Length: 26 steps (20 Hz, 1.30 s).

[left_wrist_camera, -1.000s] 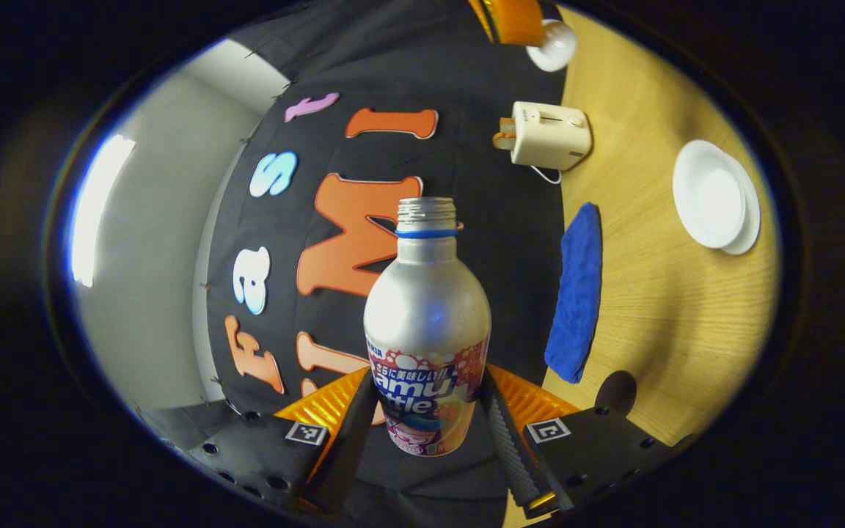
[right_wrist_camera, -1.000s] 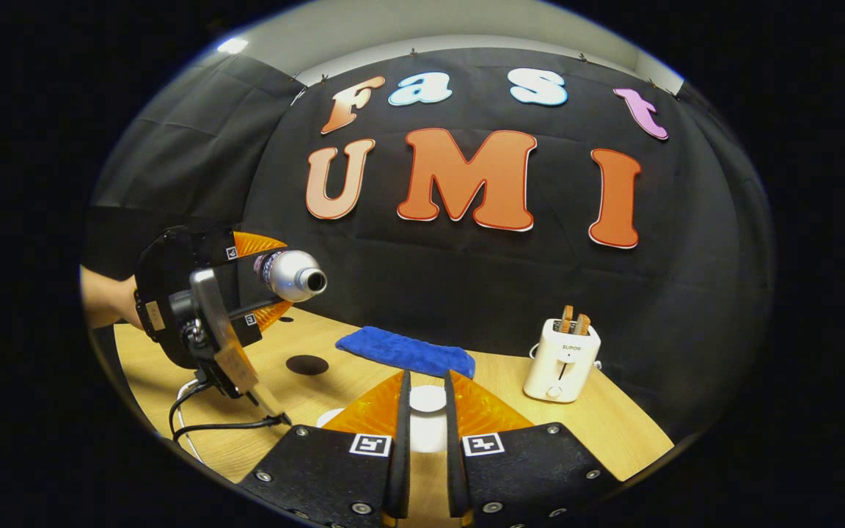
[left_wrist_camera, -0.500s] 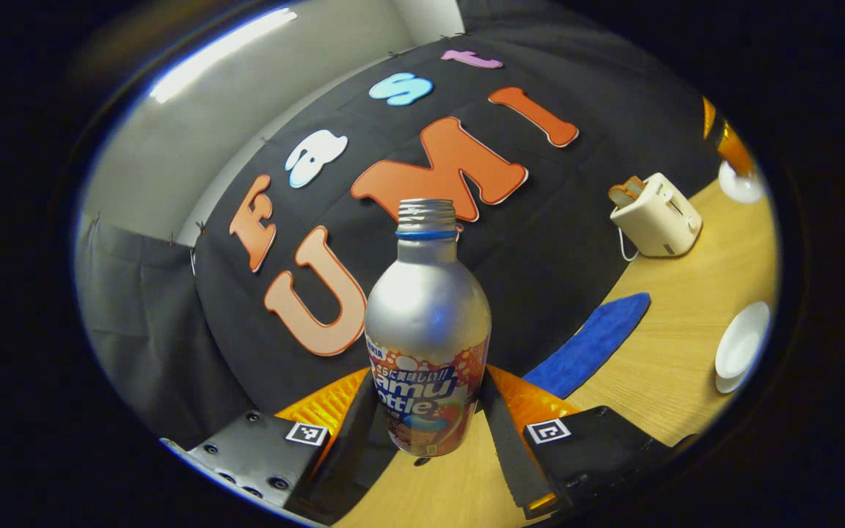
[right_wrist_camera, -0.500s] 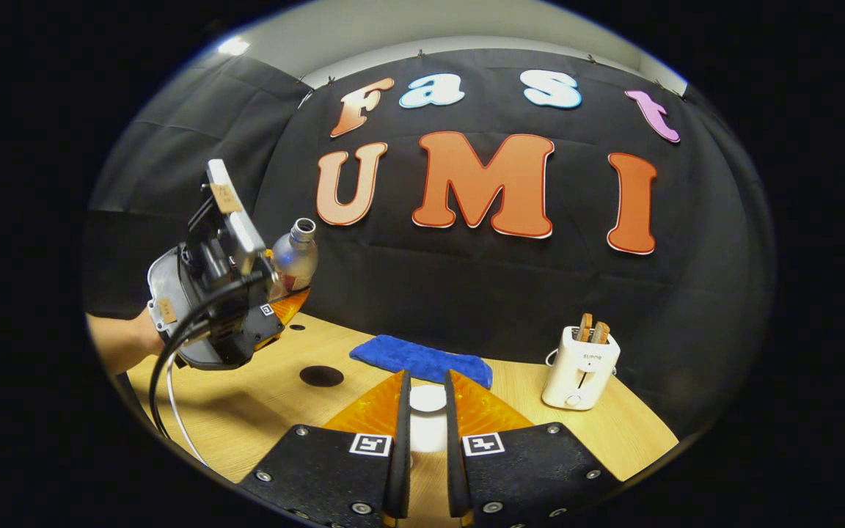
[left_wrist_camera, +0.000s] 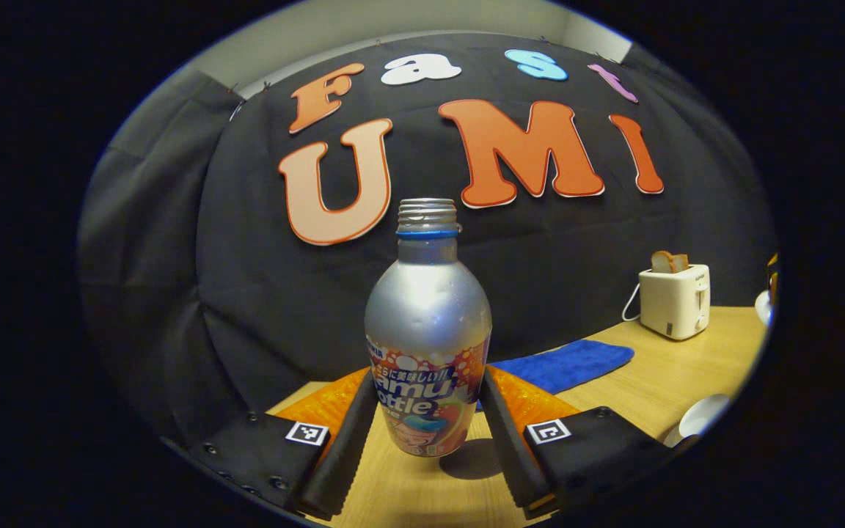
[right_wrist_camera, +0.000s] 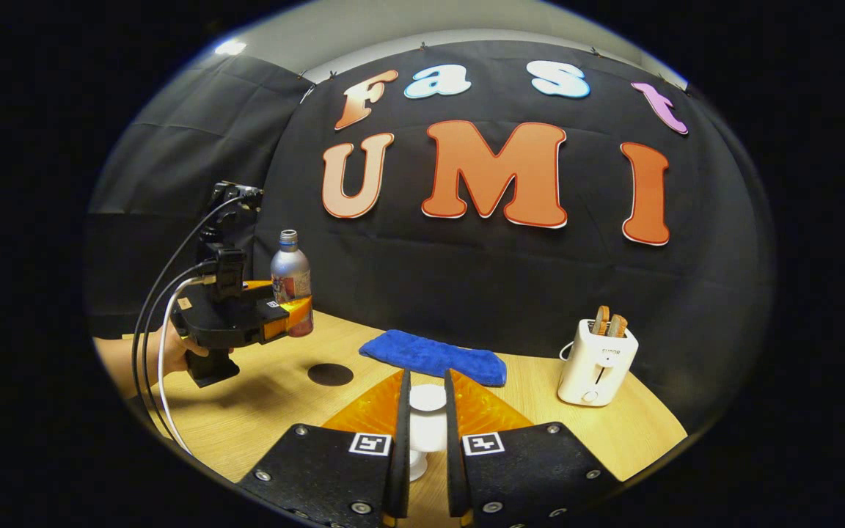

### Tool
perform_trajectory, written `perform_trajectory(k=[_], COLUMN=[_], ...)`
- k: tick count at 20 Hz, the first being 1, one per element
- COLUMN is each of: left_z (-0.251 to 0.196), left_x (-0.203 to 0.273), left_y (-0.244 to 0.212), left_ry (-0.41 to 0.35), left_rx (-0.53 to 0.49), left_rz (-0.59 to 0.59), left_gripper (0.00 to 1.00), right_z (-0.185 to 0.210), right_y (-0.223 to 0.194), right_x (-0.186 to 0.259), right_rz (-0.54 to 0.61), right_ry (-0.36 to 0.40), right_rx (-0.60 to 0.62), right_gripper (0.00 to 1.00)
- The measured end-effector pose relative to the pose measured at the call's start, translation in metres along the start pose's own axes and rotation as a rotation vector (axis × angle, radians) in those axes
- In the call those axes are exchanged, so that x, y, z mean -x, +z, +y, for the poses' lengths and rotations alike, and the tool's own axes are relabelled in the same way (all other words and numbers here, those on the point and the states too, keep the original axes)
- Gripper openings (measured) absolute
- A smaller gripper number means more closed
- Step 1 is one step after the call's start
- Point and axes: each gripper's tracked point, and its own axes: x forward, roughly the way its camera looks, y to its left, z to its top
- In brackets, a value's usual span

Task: Open the teacup lid with one hand, grasp the water bottle and pour water into the teacup with the other hand; after pouring, place the water bottle on the coaster and then close the teacup lid.

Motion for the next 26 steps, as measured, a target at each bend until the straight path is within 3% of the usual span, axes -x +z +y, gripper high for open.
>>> perform_trajectory(k=[3,10,13,19,26], left_z=[-0.011,-0.024,-0.031,-0.041,-0.040], left_x=[-0.002,-0.025,-0.033,-0.042,-0.046], left_y=[-0.016,-0.065,-0.079,-0.103,-0.104], left_ry=[-0.052,-0.082,-0.096,-0.094,-0.102], left_rx=[0.091,0.185,0.218,0.210,0.221], left_rz=[0.058,0.152,0.188,0.253,0.256], left_gripper=[0.83,0.80,0.83,0.80,0.86], right_z=[0.004,0.003,0.001,0.003,0.010], right_y=[-0.003,-0.019,-0.021,-0.030,-0.040], right_x=[-0.003,-0.008,-0.008,-0.014,-0.021], right_rz=[0.008,0.048,0.055,0.072,0.092], right_ry=[0.011,0.021,0.025,0.042,0.055], right_rx=[-0.003,0.006,0.003,-0.011,-0.023], right_gripper=[0.21,0.21,0.21,0.21,0.21])
